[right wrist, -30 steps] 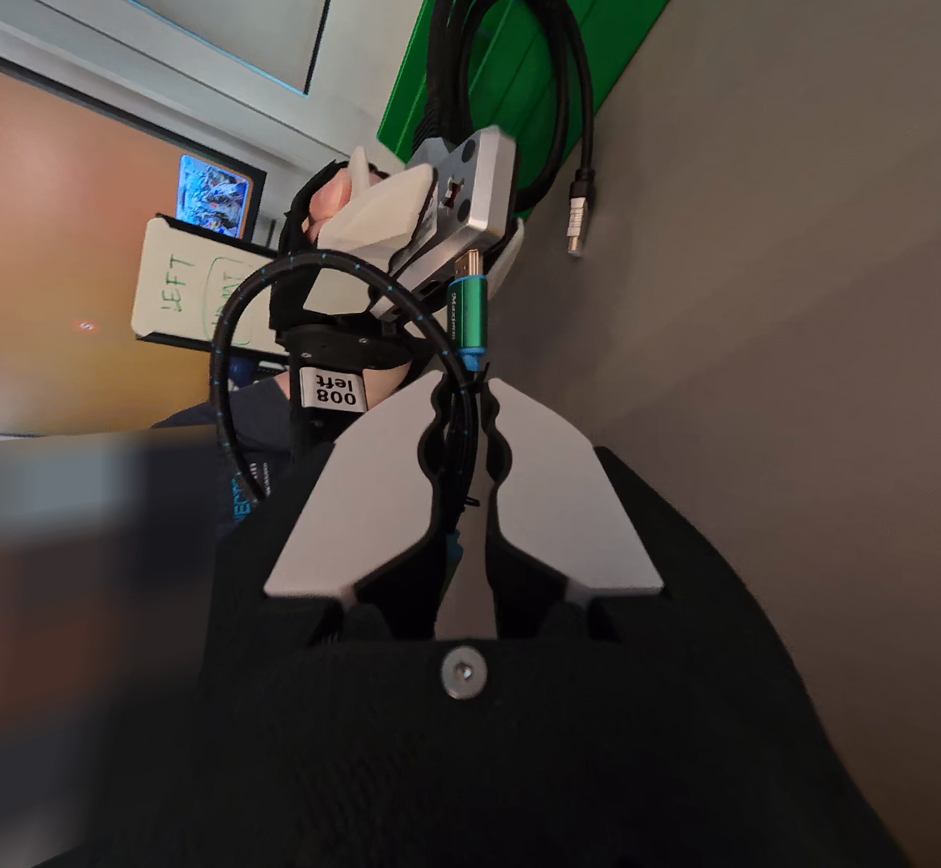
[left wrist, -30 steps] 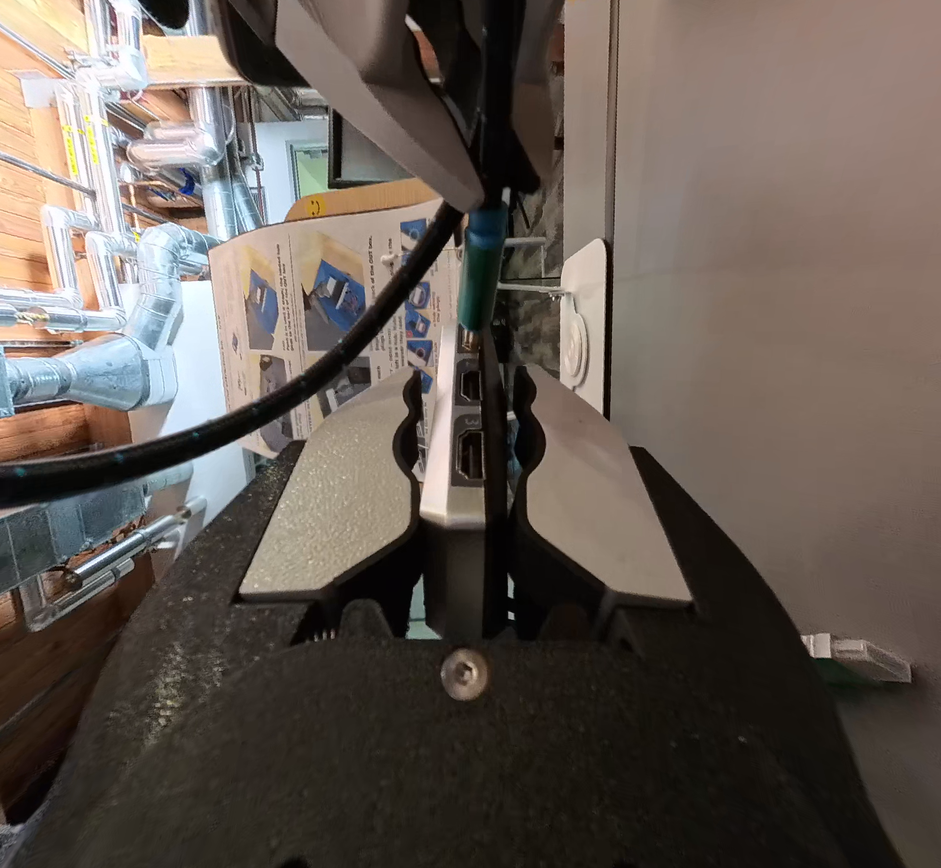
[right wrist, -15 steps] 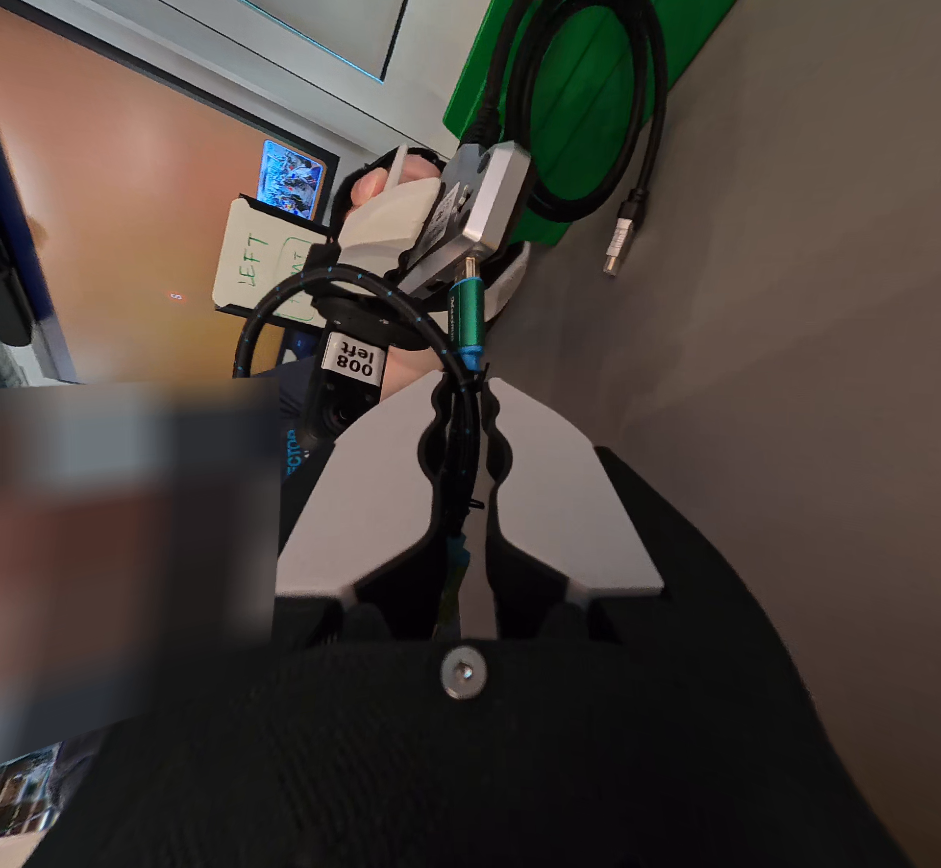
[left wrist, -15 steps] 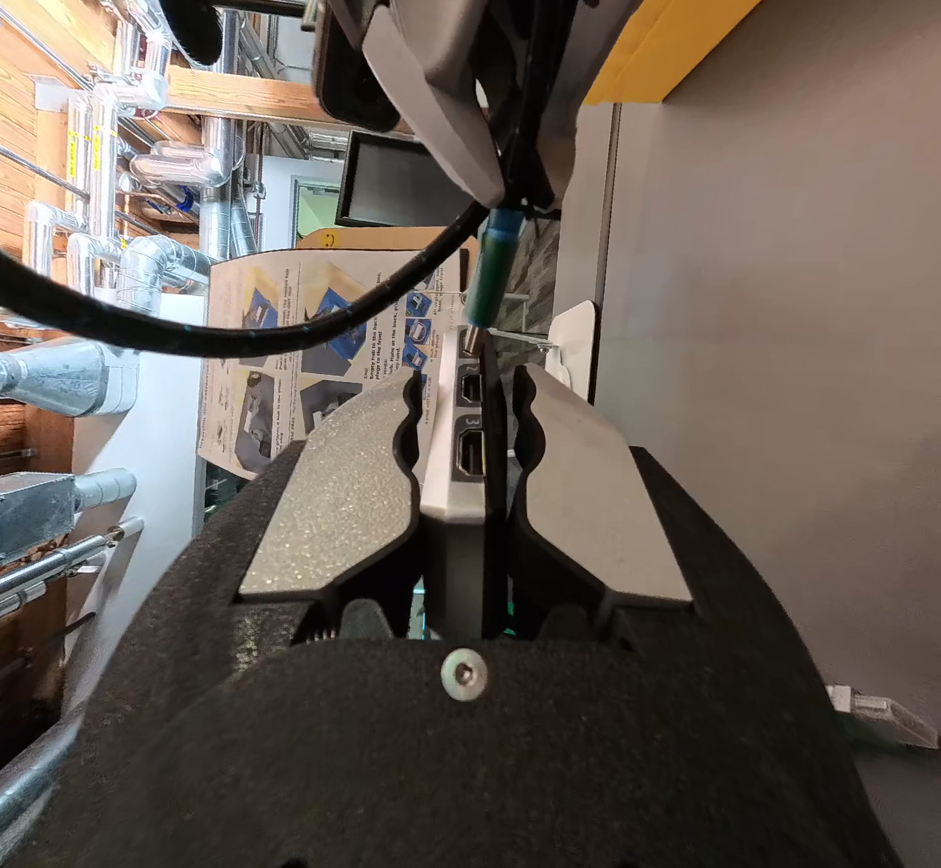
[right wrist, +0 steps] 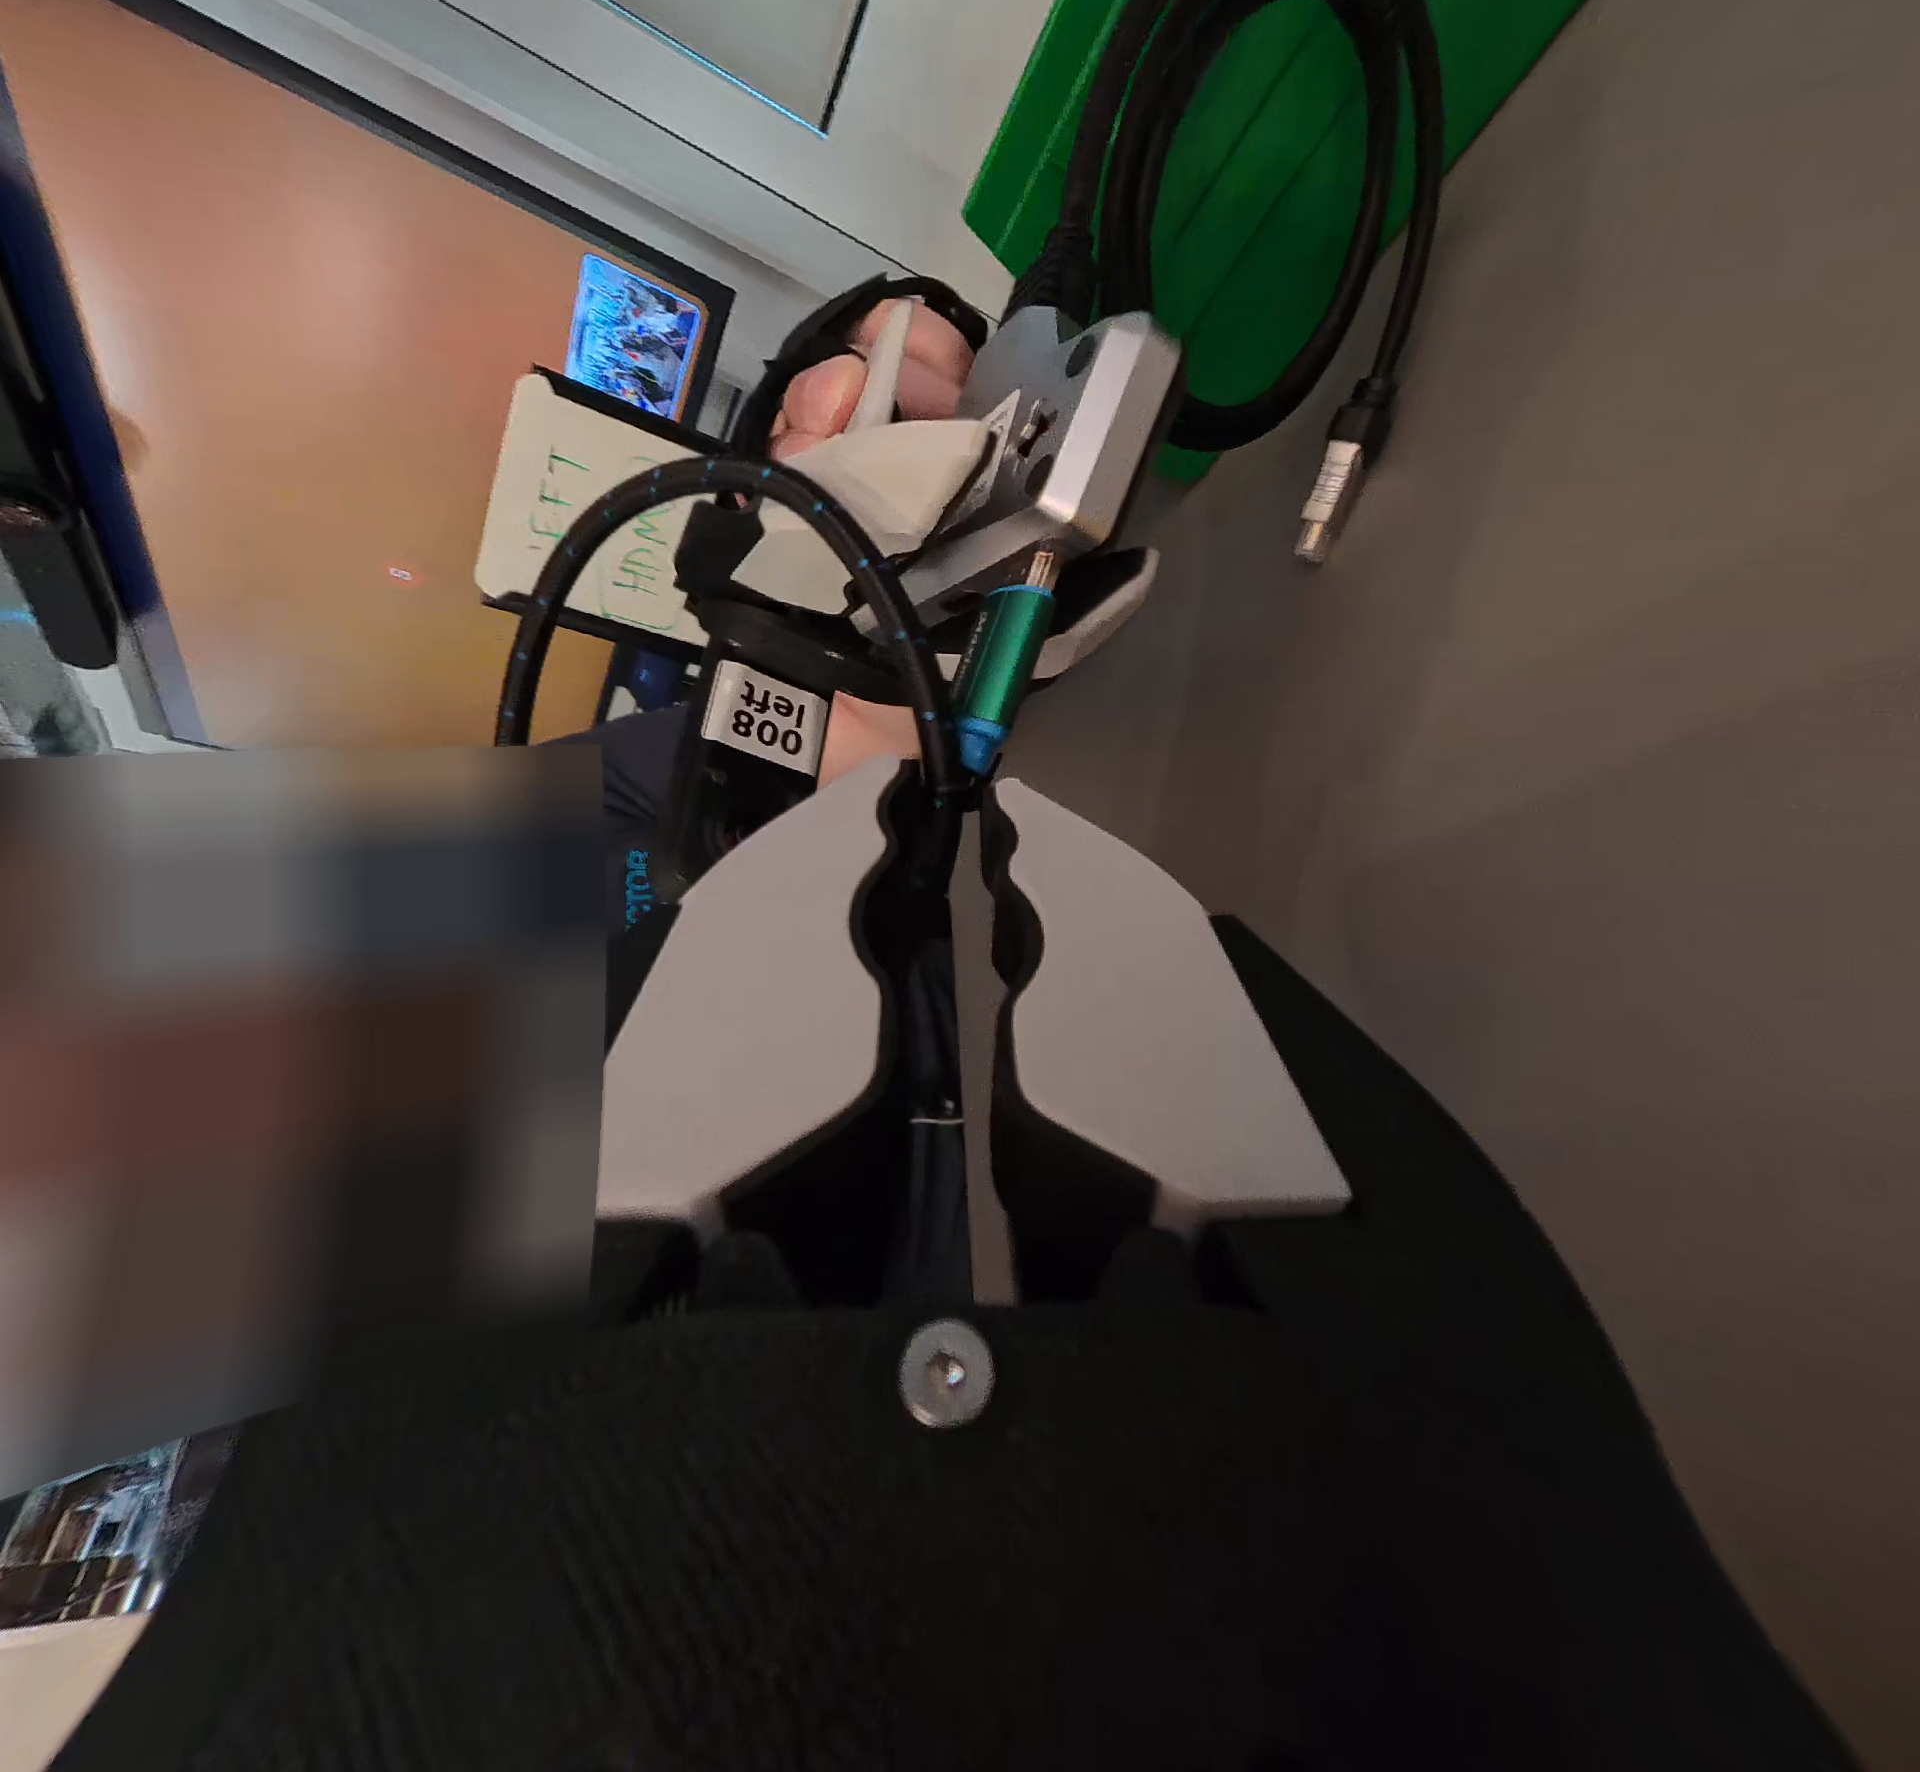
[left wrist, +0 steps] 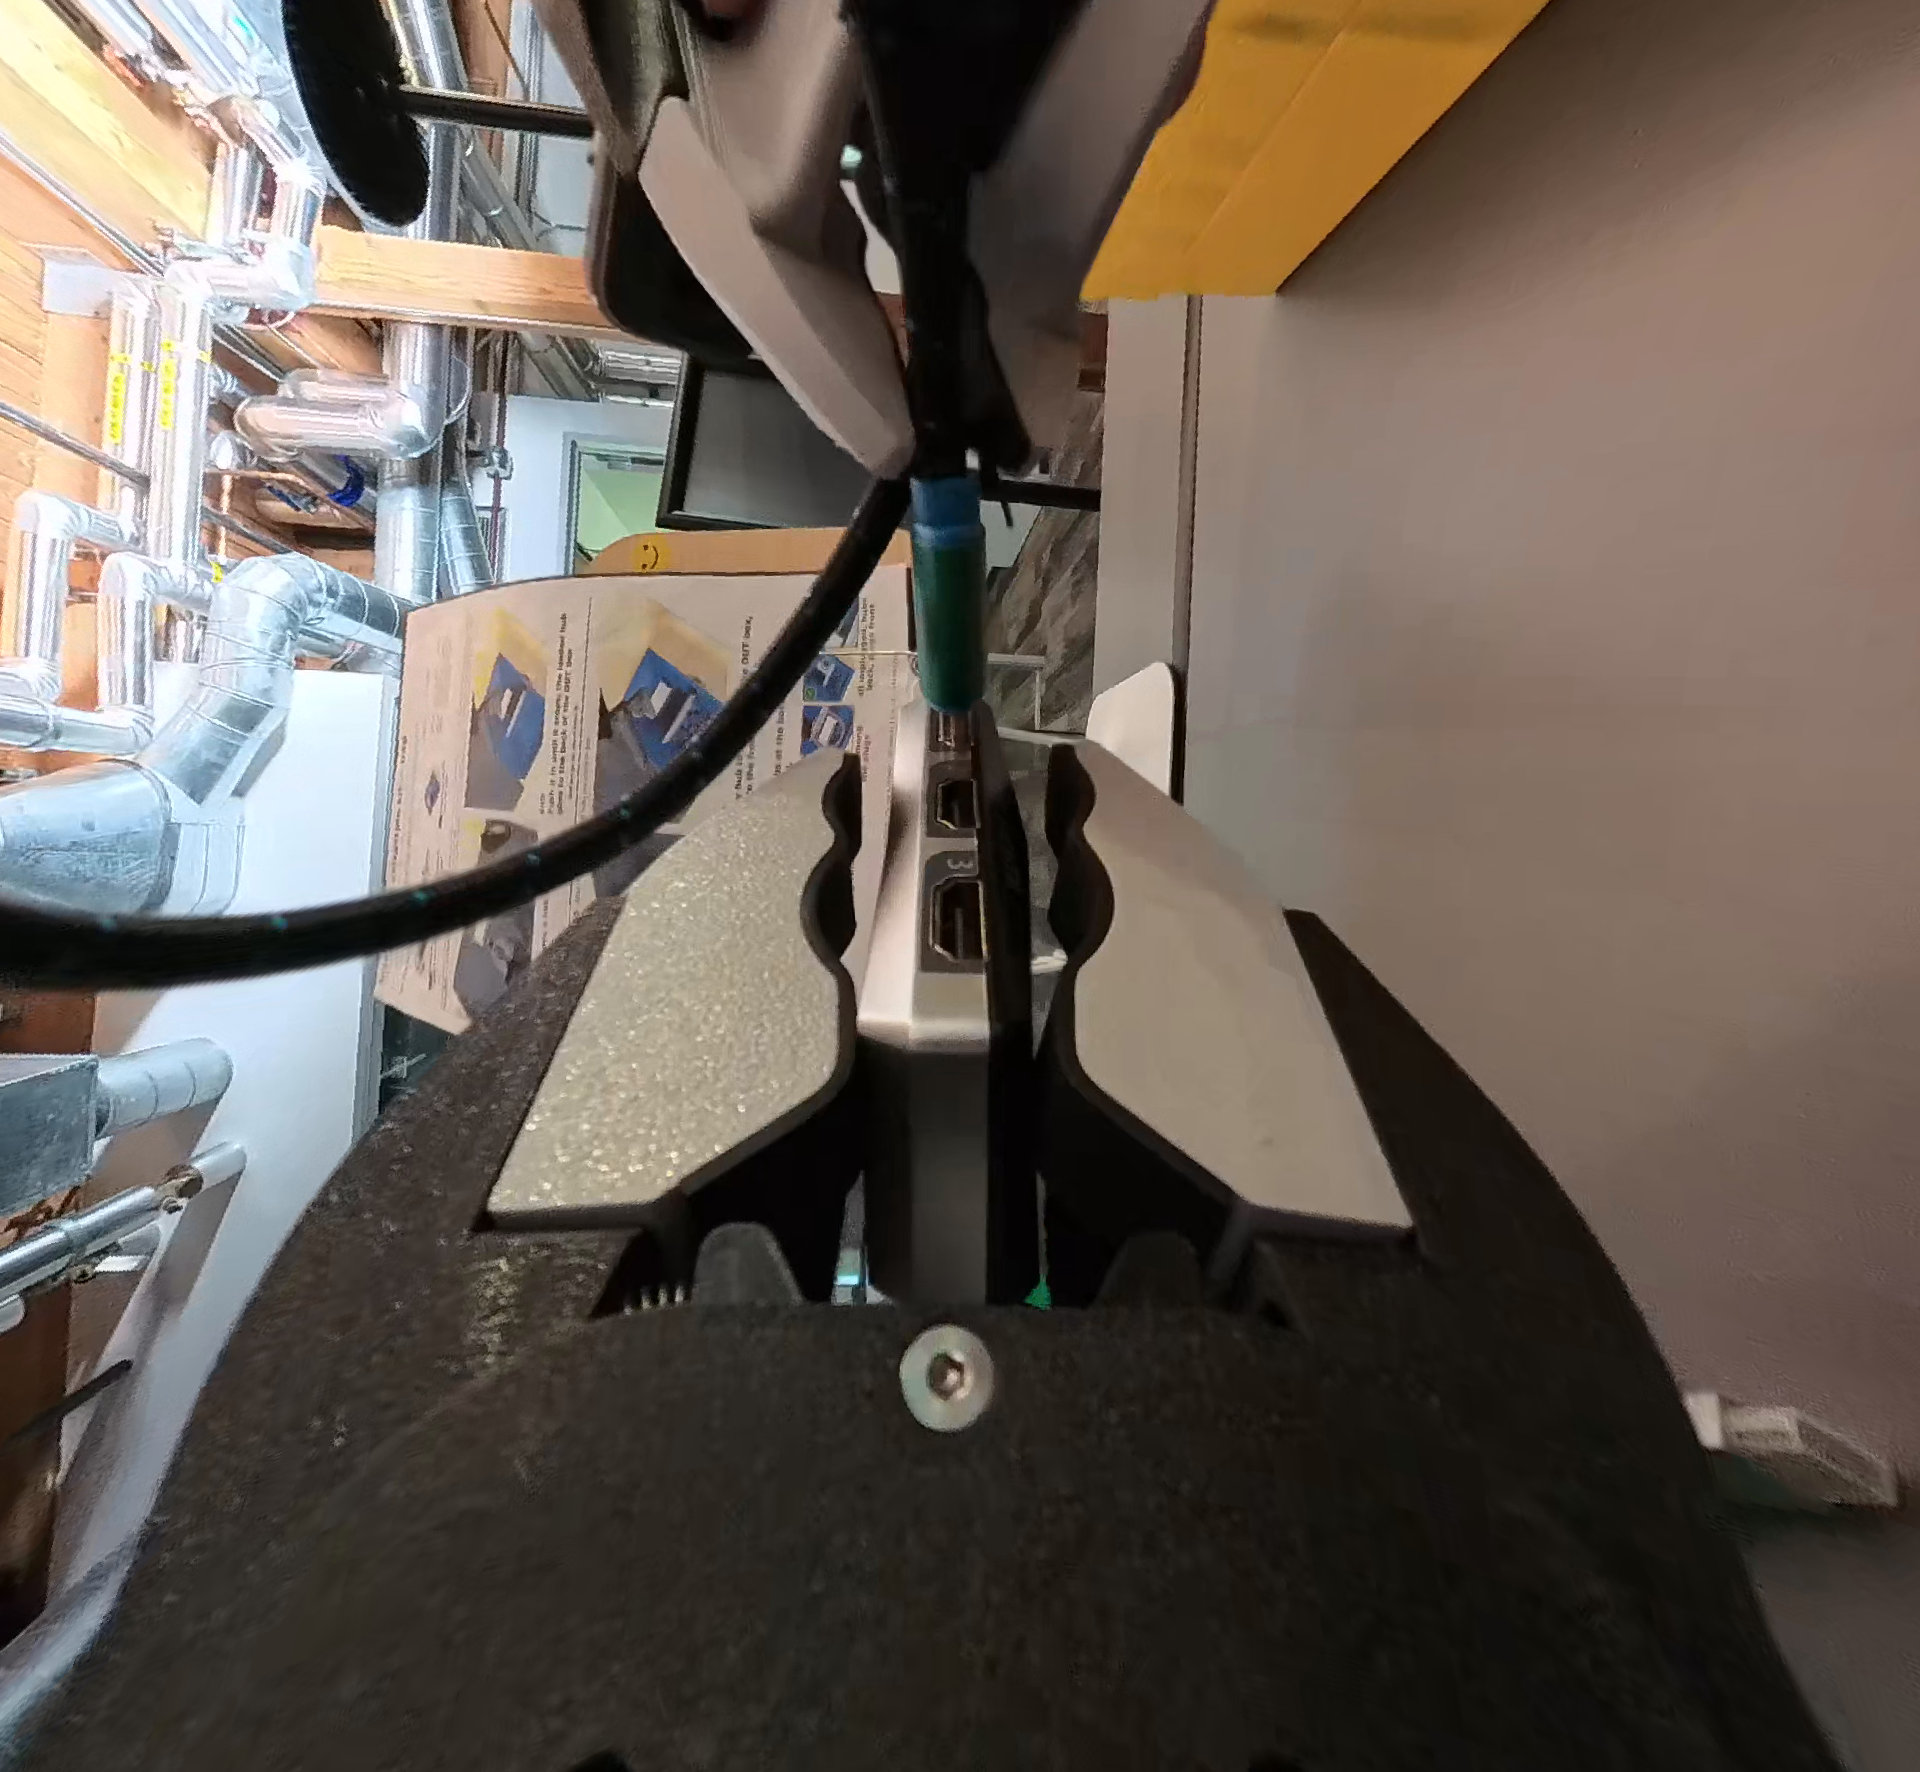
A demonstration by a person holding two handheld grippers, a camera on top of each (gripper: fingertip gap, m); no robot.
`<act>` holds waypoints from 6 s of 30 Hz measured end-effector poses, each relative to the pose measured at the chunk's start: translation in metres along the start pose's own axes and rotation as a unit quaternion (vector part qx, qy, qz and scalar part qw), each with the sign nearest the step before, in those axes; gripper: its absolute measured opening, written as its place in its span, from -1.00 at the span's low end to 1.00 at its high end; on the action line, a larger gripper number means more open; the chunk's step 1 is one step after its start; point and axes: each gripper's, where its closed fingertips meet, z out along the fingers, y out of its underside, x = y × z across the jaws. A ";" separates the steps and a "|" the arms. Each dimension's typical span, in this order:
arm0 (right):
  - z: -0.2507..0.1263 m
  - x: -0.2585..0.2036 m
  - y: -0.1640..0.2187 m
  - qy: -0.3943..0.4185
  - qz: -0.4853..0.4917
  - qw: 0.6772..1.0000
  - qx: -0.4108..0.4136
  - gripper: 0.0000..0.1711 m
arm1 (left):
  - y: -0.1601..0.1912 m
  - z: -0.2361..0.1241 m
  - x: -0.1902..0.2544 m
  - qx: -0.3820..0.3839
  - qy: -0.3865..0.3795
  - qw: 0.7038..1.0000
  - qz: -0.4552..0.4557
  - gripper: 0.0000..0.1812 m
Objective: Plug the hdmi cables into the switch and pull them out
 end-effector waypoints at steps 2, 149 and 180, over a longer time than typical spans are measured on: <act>0.000 0.003 0.002 0.009 -0.001 1.000 -0.004 -0.90 | 0.000 0.001 0.002 0.000 0.003 1.000 0.003 -0.61; 0.019 -0.073 -0.015 0.319 -0.776 0.541 0.051 -0.65 | -0.054 -0.051 -0.047 0.184 0.108 0.947 -0.239 -0.62; 0.007 -0.071 -0.024 0.452 -0.814 0.363 -0.026 -0.79 | -0.010 -0.065 -0.067 0.204 0.275 0.774 -0.533 -0.29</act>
